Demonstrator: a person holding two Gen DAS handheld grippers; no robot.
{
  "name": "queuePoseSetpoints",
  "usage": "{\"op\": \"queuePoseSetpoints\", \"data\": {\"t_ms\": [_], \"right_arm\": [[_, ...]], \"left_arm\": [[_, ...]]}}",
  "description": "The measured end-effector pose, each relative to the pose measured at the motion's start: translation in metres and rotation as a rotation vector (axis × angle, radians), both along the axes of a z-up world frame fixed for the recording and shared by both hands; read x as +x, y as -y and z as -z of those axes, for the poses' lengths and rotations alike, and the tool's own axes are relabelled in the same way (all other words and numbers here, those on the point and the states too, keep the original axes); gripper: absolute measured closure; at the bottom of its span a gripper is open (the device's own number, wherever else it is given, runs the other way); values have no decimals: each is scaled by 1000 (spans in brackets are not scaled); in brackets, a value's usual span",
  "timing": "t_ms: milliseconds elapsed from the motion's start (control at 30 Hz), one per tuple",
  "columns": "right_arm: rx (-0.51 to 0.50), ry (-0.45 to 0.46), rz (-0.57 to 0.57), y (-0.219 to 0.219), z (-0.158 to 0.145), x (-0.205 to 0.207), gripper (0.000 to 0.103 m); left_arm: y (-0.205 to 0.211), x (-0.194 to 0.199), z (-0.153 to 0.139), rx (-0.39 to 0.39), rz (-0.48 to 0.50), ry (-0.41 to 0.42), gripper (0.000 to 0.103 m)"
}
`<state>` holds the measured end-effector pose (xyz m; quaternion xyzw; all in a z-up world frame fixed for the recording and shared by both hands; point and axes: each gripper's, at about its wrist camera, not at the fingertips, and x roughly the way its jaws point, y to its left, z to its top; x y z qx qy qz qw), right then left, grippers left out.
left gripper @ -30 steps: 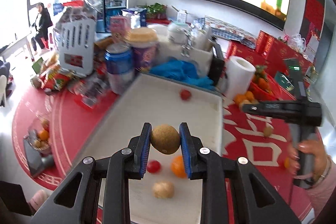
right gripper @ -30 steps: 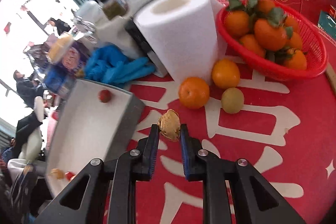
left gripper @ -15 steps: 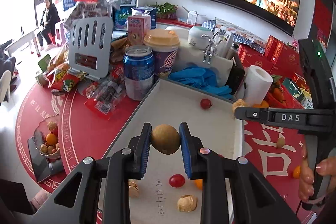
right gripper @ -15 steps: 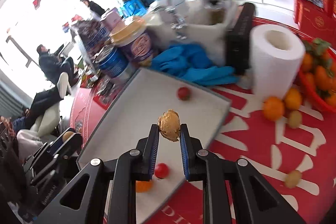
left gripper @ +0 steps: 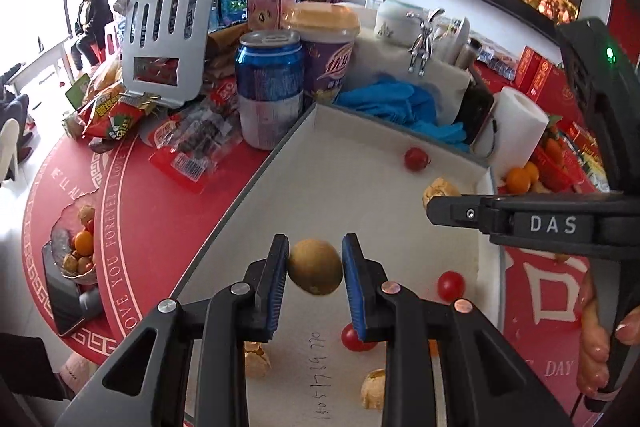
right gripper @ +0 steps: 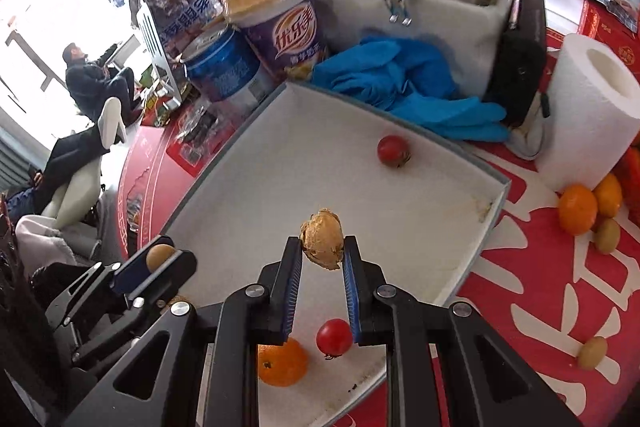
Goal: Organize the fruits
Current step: 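Carry the kiwi into the white tray and open the left gripper while the right releases the walnut there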
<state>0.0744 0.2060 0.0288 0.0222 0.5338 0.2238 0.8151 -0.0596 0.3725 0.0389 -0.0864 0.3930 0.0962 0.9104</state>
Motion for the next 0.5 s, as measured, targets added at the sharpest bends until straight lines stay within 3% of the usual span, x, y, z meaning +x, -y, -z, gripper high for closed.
{"op": "queuePoseSetpoints", "data": {"t_ms": [33,100,133,167,333,500], "right_arm": [[-2,-9,-5,0,1,0,79],[-5,-22,-6,-1,2,2,63],[-7,-23,1,-1,2,3,35],[-7,-13,11,1,-1,2,16],[-12,50,43,22,-22,-4,14],[-9,95,123,73,-42,-18,14]], "left_arm": [[1,0,0,3,3,-4,59],[1,-3,-2,2,4,2,42],[1,-4,-5,4,5,9,40],[3,-6,-9,12,9,18,38],[12,-13,-31,30,36,54,29],[36,-18,-51,51,92,89,25]]}}
